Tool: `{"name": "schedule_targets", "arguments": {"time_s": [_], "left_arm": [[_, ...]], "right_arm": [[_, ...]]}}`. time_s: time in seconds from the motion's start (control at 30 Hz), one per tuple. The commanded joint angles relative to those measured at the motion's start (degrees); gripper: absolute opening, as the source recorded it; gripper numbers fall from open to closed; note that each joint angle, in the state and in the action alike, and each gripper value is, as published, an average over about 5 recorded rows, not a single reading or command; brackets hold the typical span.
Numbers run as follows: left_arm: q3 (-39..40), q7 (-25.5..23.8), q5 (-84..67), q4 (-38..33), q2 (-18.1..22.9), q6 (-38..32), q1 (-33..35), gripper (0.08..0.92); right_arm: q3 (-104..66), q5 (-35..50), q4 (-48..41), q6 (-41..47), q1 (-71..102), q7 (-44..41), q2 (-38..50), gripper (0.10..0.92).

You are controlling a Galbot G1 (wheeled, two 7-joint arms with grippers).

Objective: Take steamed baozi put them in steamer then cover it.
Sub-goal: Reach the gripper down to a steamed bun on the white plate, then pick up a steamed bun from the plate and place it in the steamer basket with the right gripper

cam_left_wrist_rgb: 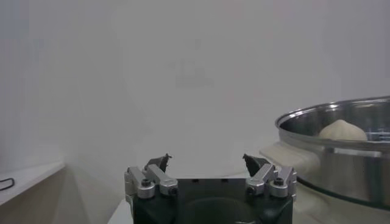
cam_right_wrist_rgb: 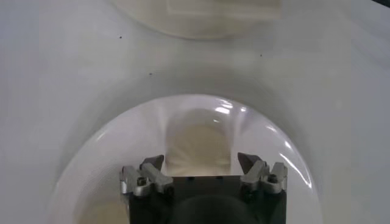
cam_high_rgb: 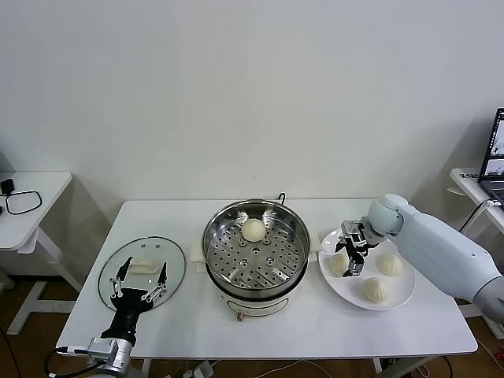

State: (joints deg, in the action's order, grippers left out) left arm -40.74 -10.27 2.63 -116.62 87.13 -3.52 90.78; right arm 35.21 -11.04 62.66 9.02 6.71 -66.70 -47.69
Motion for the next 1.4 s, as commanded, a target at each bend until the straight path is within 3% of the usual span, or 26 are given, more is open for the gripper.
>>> {"name": "schedule_targets", "arguments": {"time_s": [0.03,0.17,0.4,0.63,1.1,1.4], "left_arm": [[0.02,-0.04,0.03,0.14,-0.01,-0.03,-0.02,0.823],[0.08,-0.10,0.03,0.24,-0.03,-0.12,-0.05,0.823],[0.16,-0.14,0.04,0.14,0.01,-0.23,-0.04,0.823],[0.40,-0.09,0.05,-0.47,0.11,-0.16,0.10,0.823],[1.60,0.19,0.34,-1.37,-0.01,-0.01,0.16,0.823],[1.84,0.10,0.37,-1.23,-0.36,-0.04,0.01,0.823]], "right_arm": [[-0.67,-0.97,-0.47,-0.16,0.60,0.05,-0.68,0.823],[-0.87,-1.53,-0.69,-0.24,0.77,0.04,-0.83,0.811],[-0.95,-1.66,-0.42,-0.30,0.90,0.16,-0.56,0.685],[0.00,0.73,1.72,0.07,-0.70,-0.50,2.29,0.670],[23.98,25.77,22.74,9.58,-29.34,-2.45,19.72,0.670],[41.38,39.13,34.20,18.35,-52.36,-0.84,17.88,0.670]]}}
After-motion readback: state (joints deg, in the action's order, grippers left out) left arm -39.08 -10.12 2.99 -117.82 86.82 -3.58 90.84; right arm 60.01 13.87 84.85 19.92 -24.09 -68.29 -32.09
